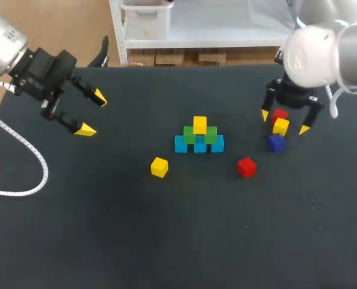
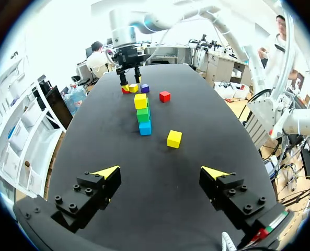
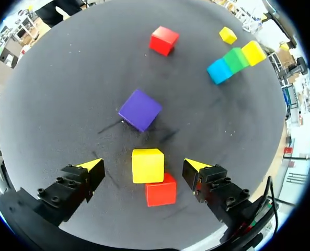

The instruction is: Place the blue cubes, place green cubes on the blue cubes, place the yellow cubes on the green cubes, then place the red cubes on the yellow cubes, and place purple cube on the red cubes.

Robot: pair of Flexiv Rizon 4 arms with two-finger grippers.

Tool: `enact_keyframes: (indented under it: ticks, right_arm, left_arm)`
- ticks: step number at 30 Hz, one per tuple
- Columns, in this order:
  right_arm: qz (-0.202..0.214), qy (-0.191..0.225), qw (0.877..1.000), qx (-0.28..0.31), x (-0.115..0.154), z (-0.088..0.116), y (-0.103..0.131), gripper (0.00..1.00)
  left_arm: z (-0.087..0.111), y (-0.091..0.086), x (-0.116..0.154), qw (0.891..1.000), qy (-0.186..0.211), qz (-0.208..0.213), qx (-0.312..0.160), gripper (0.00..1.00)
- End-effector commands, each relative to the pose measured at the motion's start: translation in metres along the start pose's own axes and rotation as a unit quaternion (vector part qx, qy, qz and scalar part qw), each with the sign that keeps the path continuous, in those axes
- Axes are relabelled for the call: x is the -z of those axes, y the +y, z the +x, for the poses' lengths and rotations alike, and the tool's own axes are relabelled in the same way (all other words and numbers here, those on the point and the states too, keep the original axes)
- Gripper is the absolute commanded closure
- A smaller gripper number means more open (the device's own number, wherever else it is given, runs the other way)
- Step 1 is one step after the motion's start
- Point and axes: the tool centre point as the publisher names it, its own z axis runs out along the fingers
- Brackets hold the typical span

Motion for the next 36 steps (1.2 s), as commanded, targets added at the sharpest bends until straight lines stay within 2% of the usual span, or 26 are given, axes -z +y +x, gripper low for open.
enact_keyframes:
  ticks: [1,12,23,24,32,36]
  right_arm:
    - [0.005,0.046,0.999,-0.006,-0.001,0.000,0.004,0.06]
    - [0.013,0.029,0.999,-0.013,0.002,0.000,0.006,0.05]
    - [0.013,0.025,1.000,-0.006,0.004,-0.008,0.007,0.14]
    - [0.013,0.024,1.000,-0.006,0.003,-0.008,0.007,0.17]
    - [0.009,0.029,0.999,-0.017,0.002,0.000,0.010,0.24]
    - [0.009,0.029,0.999,-0.020,0.001,0.004,0.009,0.24]
  left_arm:
    - [0.001,0.000,0.000,1.000,-0.001,0.000,-0.002,0.00]
    - [0.001,0.000,0.000,1.000,-0.001,0.000,-0.002,0.00]
    - [0.001,0.000,0.000,1.000,-0.001,0.000,-0.002,0.00]
    - [0.001,0.000,0.000,1.000,-0.001,0.000,-0.002,0.00]
    - [0.001,0.000,0.000,1.000,-0.001,0.000,-0.002,0.00]
    - [0.001,0.000,0.000,1.000,-0.001,0.000,-0.002,0.00]
